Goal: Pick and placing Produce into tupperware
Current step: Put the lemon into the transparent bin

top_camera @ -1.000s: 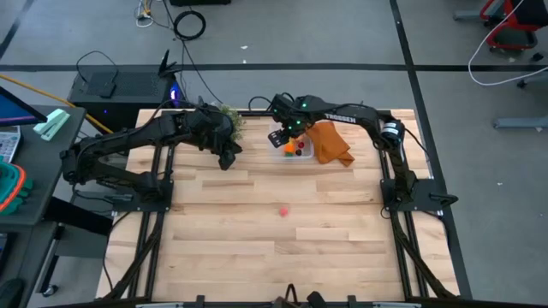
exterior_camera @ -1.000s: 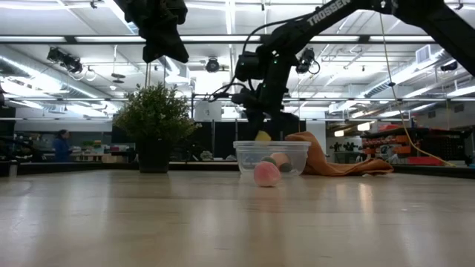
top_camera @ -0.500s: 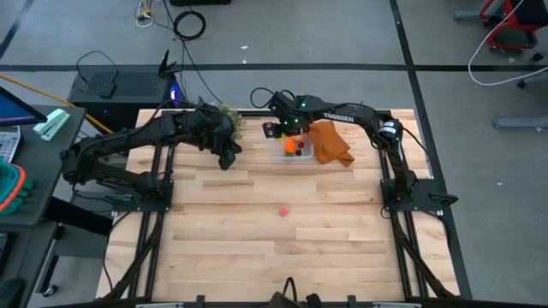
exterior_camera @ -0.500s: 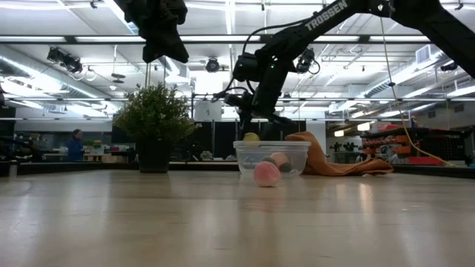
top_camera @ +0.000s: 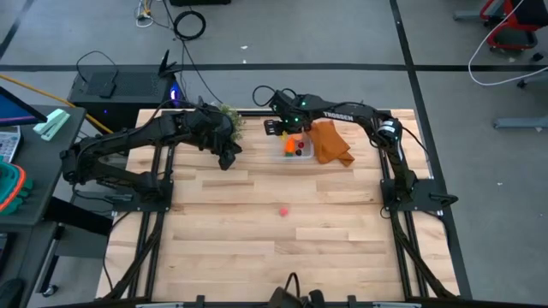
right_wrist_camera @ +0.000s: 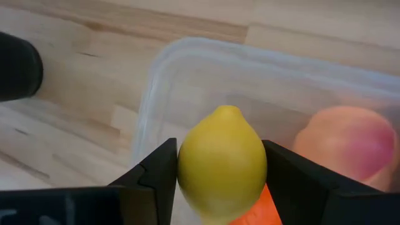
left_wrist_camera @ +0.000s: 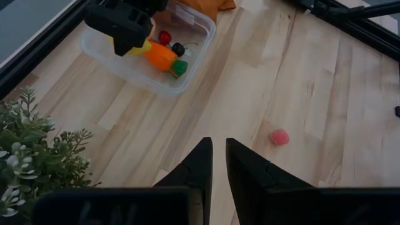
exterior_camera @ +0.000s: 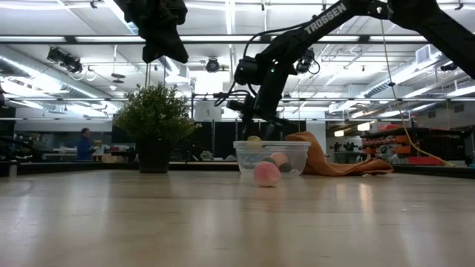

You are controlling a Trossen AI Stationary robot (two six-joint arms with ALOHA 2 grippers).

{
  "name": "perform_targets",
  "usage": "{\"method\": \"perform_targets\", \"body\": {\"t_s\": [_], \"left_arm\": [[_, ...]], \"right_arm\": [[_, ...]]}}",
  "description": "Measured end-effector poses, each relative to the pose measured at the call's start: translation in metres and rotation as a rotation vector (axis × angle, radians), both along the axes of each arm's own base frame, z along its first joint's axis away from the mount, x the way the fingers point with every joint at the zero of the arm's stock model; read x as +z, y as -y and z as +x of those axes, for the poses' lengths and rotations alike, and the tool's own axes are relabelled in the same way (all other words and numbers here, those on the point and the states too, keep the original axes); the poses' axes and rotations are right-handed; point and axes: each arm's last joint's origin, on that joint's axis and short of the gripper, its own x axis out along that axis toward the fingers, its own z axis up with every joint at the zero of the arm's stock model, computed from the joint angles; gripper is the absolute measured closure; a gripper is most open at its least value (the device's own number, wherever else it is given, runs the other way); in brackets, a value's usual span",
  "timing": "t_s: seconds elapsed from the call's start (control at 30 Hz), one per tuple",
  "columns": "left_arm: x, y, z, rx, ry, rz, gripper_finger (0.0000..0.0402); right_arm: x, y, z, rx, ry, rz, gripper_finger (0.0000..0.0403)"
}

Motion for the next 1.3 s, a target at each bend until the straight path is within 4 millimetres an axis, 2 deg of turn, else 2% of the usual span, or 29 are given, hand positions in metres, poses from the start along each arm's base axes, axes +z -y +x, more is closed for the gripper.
{"method": "perform_targets", "body": {"t_s": [0.27, 0.83, 1.3], "left_arm": [[0.000, 0.000, 0.000, 0.000, 0.000, 0.000, 0.0349], [0.000, 0.000, 0.000, -0.001, -0.001, 0.000, 0.0349], [0.000, 0.000, 0.000, -0.001, 0.000, 0.001, 0.0349]], "right_arm": [[-0.004, 0.008, -0.003, -0.025, -0.002, 0.000, 0.0229], [-0.032, 0.011, 0.006, -0.022, -0.016, 0.046, 0.0229], [-0.033, 0.011, 0.002, -0.002, -0.066, 0.026, 0.0229]]}}
